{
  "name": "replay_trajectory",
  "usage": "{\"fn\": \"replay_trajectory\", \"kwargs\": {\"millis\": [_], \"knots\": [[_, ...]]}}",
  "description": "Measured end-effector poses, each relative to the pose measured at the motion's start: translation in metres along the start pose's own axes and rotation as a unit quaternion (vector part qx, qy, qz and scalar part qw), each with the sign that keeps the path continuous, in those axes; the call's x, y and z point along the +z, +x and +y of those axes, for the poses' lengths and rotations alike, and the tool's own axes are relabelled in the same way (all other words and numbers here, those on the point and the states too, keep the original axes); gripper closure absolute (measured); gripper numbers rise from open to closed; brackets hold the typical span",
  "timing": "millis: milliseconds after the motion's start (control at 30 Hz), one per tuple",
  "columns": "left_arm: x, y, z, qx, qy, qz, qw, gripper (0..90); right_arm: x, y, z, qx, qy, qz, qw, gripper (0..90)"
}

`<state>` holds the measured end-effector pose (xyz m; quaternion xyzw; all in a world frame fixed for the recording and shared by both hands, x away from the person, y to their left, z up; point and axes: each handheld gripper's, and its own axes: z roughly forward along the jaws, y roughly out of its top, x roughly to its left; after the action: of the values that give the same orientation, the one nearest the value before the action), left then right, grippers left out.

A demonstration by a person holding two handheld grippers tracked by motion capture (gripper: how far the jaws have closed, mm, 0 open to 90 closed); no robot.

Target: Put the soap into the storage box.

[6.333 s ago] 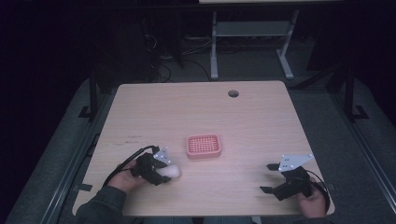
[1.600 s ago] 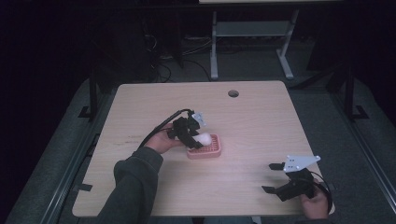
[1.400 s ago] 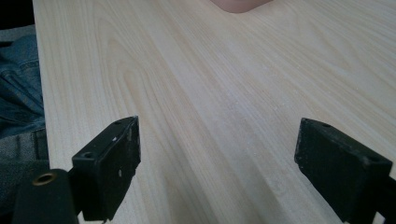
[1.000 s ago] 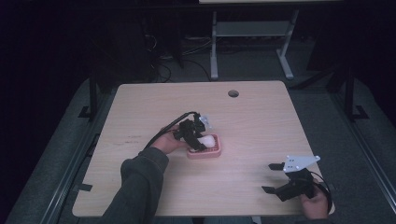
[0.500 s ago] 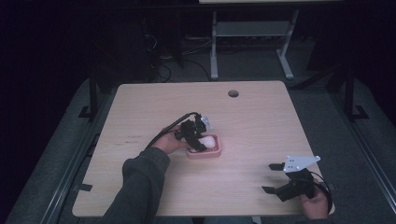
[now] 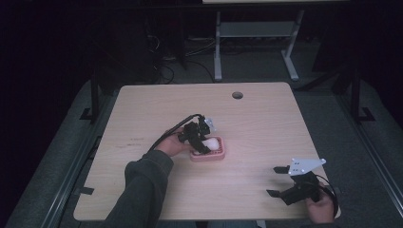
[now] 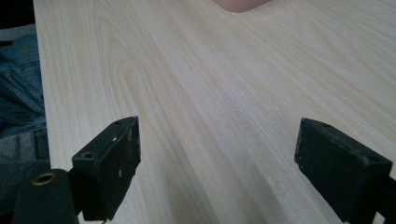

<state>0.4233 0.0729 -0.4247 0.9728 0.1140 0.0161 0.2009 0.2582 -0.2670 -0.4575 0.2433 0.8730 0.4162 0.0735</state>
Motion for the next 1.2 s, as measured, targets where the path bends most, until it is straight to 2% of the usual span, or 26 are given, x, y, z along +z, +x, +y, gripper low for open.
{"fn": "replay_trajectory", "kwargs": {"millis": [300,500,933,1200], "knots": [[0.000,-0.001,0.000,-0.001,0.001,0.004,1.0000,48.6,0.000,0.000,0.000,0.001,0.001,0.001,1.0000,14.1],[-0.006,-0.002,0.001,0.002,-0.010,0.004,0.9999,45.4,0.000,0.000,0.000,0.000,0.001,0.001,1.0000,14.1],[-0.013,-0.004,0.001,0.002,-0.017,0.006,0.9998,43.0,0.001,0.000,0.000,0.001,0.002,0.000,1.0000,14.1],[-0.013,-0.006,0.002,0.003,-0.013,0.010,0.9999,39.8,0.001,0.000,0.000,0.002,0.001,-0.001,1.0000,14.1]]}}
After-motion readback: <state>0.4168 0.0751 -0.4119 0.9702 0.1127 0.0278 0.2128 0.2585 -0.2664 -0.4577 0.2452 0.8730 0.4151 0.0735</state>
